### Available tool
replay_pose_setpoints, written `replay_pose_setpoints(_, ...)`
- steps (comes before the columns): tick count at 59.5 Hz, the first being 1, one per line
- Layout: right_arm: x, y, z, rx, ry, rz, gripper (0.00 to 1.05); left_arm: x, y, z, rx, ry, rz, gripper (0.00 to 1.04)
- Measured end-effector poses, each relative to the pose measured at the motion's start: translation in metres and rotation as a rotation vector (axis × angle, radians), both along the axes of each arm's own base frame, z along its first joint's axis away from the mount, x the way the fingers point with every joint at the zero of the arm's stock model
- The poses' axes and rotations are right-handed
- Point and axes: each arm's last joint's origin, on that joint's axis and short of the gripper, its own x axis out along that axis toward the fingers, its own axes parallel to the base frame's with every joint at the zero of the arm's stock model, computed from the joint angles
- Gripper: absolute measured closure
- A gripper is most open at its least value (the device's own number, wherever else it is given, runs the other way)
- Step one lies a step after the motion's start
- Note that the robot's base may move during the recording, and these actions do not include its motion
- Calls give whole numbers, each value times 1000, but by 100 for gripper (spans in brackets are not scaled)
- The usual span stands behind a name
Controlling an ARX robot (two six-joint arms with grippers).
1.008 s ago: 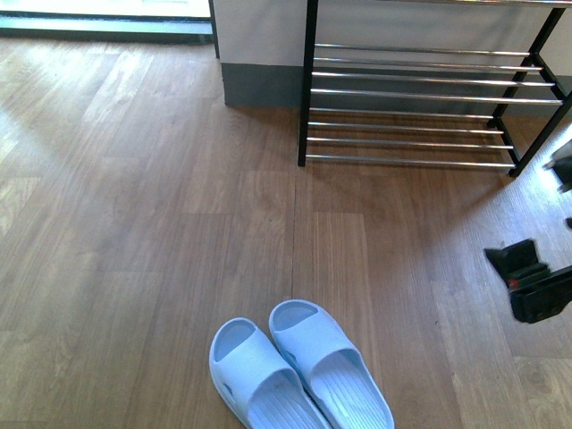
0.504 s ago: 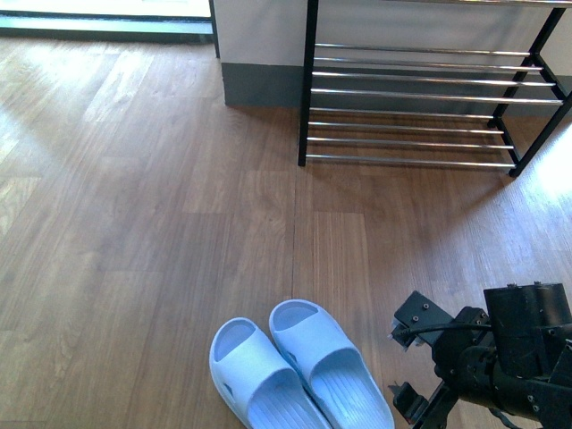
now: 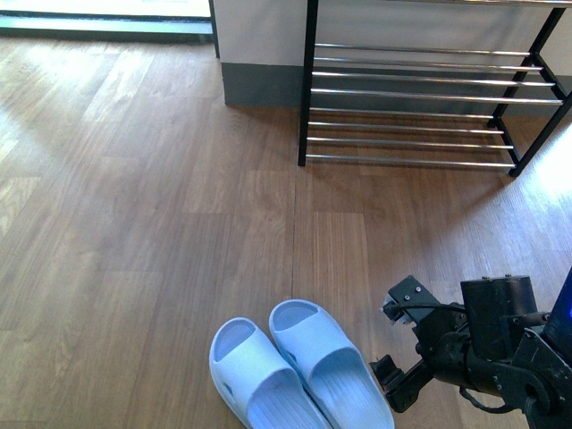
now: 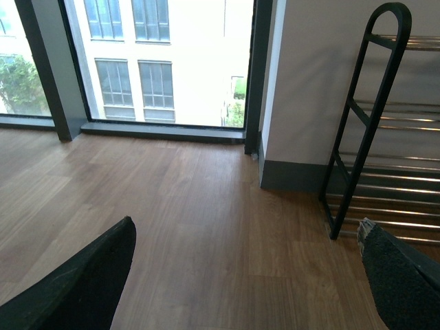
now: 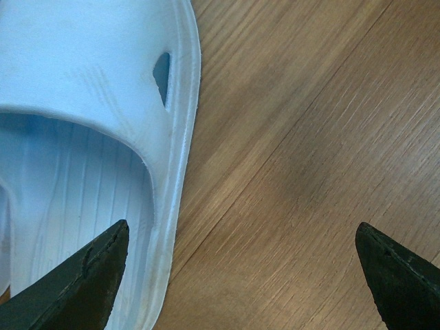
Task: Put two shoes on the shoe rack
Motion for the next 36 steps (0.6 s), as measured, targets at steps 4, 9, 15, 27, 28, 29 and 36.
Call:
replay_pose_setpoints(4,5,2,-4,1,12,-12,9,0,0,0,0,0,0,9)
replay_pose_setpoints(9,14,8,-6,9,11,-21,9,0,0,0,0,0,0,9)
replay_pose_setpoints(15,25,14,-7,20,1,-17,9,0,0,0,0,0,0,9)
replay_pose_setpoints(27,23,19,-9,44,58,7,9,0,0,0,0,0,0,9)
replay_pose_setpoints(28,22,20,-10,43,66,7,9,0,0,0,0,0,0,9)
replay_pose_setpoints(29,21,20,-10,42,73,8,9,0,0,0,0,0,0,9)
replay_pose_setpoints(36,11,22,-11,49,118,51,9,0,0,0,0,0,0,9)
